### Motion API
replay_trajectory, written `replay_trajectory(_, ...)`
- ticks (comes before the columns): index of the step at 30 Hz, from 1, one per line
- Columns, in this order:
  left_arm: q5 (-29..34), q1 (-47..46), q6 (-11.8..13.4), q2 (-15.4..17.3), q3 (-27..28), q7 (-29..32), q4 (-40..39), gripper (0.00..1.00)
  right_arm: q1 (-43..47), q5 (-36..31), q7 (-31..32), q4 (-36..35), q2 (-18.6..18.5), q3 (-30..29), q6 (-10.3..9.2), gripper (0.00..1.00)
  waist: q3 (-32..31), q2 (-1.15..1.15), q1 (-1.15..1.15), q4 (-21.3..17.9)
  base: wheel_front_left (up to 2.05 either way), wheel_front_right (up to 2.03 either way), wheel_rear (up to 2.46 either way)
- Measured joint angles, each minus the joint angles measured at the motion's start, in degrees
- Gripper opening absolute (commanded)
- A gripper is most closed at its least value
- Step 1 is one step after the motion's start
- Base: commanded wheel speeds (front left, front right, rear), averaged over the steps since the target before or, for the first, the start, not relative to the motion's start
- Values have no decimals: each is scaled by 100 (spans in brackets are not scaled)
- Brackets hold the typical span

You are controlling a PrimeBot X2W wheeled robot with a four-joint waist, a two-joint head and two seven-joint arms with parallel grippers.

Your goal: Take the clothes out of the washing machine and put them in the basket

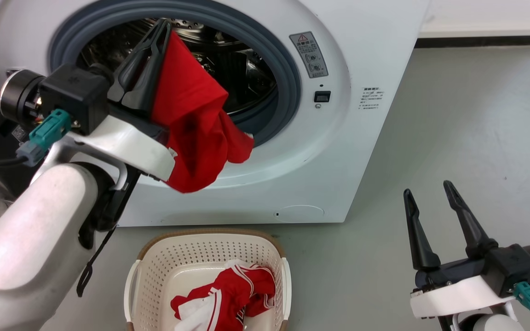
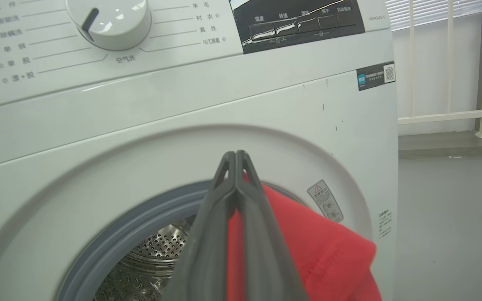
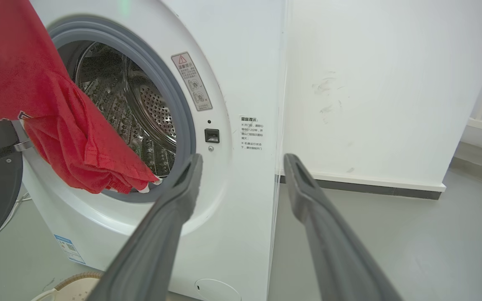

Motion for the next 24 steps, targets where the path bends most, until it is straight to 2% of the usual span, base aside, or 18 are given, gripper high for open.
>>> replay_trajectory(11,74,404,367,341,4,290,-1115,0,161,-9,0,41,0,19,0,100,-222,0,0,157,0,0,0)
replay_trajectory(24,-43,1564,591,478,-383,333,-1369,0,160,-23,0,30,0,65,0,100,-79,0,1,147,0,0,0)
